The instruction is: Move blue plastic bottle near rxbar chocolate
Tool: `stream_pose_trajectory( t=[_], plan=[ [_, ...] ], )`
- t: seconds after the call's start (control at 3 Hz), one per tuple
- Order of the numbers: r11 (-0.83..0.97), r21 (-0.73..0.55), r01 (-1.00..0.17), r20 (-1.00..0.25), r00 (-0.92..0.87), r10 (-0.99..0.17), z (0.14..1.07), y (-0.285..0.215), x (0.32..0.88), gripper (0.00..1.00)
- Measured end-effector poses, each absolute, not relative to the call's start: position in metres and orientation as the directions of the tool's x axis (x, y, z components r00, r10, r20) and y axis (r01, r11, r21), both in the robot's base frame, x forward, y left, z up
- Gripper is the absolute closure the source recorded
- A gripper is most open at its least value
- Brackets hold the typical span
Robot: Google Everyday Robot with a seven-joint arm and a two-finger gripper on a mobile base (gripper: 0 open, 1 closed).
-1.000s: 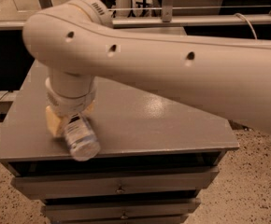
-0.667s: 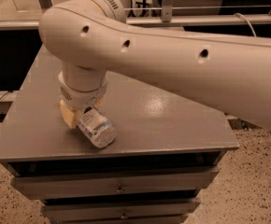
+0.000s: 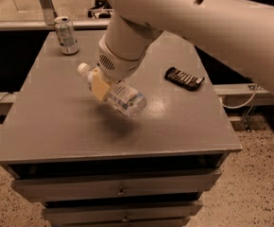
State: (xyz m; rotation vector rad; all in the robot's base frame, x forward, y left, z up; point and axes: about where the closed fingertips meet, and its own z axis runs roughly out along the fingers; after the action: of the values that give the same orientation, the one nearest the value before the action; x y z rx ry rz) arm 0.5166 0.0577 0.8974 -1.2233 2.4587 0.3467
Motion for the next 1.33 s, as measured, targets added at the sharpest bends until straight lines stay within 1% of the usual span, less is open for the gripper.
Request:
stream_pose_trajectory(
  t=[0.33, 0.67, 1.0, 1.33],
  plan=[
    [0.542, 0.021, -0.84, -0.479, -0.484, -0.732, 0.917, 0.021, 0.527, 1.0],
    [0.478, -0.026, -0.878, -0.483, -0.407, -0.775, 0.92, 0.017, 0.526, 1.0],
    [0.478, -0.026, -0.878, -0.483, -0.407, -0.775, 0.92, 0.017, 0.526, 1.0],
    [0.483, -0.091, -0.871, -0.511, -0.375, -0.773, 0.908, -0.017, 0.546, 1.0]
  ],
)
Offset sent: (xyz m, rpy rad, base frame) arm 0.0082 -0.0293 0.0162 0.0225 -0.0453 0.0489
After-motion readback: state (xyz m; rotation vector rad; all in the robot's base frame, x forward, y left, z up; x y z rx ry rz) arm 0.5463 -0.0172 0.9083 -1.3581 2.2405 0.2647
